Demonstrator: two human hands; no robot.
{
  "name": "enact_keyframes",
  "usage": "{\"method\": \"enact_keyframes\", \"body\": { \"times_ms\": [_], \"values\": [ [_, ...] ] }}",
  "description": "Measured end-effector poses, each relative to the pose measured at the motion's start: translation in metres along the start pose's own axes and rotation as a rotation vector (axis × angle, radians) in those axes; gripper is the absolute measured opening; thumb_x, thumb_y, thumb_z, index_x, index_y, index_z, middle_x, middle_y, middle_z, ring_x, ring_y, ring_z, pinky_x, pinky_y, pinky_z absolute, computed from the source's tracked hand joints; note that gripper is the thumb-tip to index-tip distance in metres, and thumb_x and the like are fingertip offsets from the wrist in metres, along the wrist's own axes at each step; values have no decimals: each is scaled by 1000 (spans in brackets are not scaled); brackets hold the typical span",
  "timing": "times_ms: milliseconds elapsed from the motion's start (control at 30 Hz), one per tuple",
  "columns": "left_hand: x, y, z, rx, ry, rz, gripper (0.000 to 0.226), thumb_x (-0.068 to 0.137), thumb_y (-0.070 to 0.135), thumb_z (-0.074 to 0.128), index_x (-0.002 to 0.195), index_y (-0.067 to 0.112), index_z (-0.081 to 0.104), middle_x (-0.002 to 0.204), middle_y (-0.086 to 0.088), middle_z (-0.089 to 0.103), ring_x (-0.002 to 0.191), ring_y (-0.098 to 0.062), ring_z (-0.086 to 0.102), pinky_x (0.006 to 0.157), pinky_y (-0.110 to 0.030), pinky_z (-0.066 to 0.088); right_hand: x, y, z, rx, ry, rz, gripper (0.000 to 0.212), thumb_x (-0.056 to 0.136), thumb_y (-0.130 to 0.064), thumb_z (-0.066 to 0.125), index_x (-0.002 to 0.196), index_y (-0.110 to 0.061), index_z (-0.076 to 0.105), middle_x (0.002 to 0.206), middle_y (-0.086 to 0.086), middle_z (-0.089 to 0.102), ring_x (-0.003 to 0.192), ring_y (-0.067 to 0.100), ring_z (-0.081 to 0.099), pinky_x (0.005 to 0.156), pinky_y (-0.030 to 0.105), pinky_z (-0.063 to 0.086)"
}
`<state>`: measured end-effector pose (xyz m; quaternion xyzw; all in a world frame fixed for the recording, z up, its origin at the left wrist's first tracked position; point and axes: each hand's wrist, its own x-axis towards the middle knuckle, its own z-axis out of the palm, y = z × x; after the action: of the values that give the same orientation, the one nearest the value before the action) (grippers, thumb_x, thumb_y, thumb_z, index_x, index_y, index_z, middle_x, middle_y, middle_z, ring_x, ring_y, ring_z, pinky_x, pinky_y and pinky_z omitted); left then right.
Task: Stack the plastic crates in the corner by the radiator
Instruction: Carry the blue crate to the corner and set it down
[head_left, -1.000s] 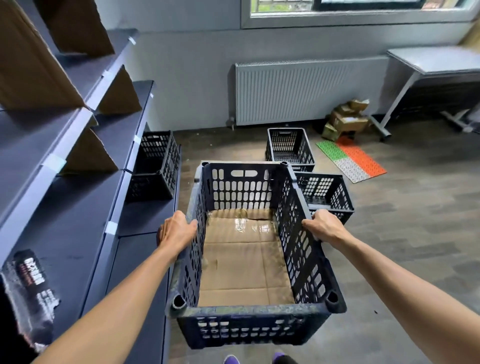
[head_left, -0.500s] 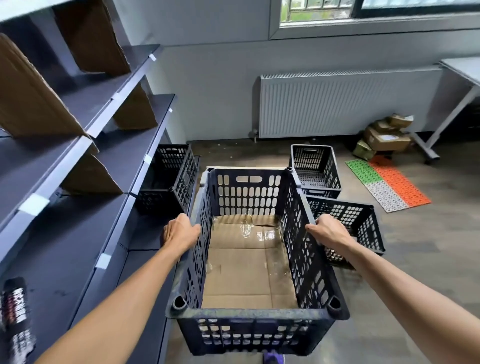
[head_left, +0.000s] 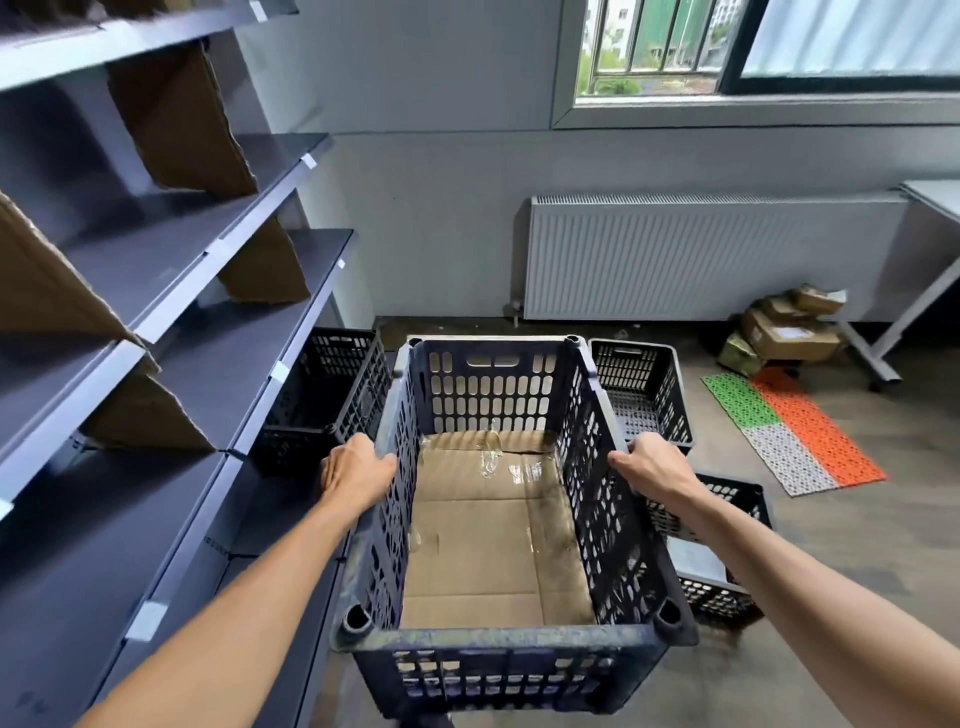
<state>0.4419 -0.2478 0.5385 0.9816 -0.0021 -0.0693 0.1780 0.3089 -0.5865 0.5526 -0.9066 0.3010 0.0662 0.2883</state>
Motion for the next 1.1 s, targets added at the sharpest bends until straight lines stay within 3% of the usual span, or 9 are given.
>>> {"method": "enact_keyframes", "body": {
  "times_ms": [133,233,533,667,933,1100],
  "values": [
    [43,7,-6,3,2,18,32,84,31,57,65,16,37,78,-17,63,70,-34,59,54,-30,33,34,-20,1,32,12,-5,25,84,-20,56,61,-18,44,56,1,47,50,16,41,48,25,30],
    [86,8,-11,8,-17,38,33,84,30,57,62,16,37,59,-6,47,56,-26,47,50,-29,31,65,-42,5,38,29,16,21,83,-20,56,64,-17,48,57,2,50,51,17,44,50,26,34],
    [197,7,-30,8,-42,59,26,83,33,56,69,13,49,72,-7,60,67,-29,57,54,-29,34,138,-104,14,68,41,42,26,82,-20,56,58,-17,46,48,-3,43,44,15,38,49,25,33],
    [234,14,-37,12,-40,65,26,83,36,55,75,12,55,76,-8,63,71,-31,59,57,-30,37,167,-123,10,74,58,53,27,80,-21,57,55,-16,48,46,-2,48,44,17,43,50,25,36],
    [301,42,-28,23,-46,30,30,82,36,57,65,15,45,65,-4,56,61,-26,55,48,-28,31,252,-144,-1,66,47,63,23,75,-24,57,55,-15,52,48,2,55,48,20,53,52,27,42],
    [350,77,-16,25,-49,-28,33,83,37,58,63,16,43,63,-2,51,62,-28,54,51,-29,32,330,-150,-16,50,2,39,28,78,-26,58,53,-15,53,51,1,56,49,20,54,53,27,44]
  ]
}}
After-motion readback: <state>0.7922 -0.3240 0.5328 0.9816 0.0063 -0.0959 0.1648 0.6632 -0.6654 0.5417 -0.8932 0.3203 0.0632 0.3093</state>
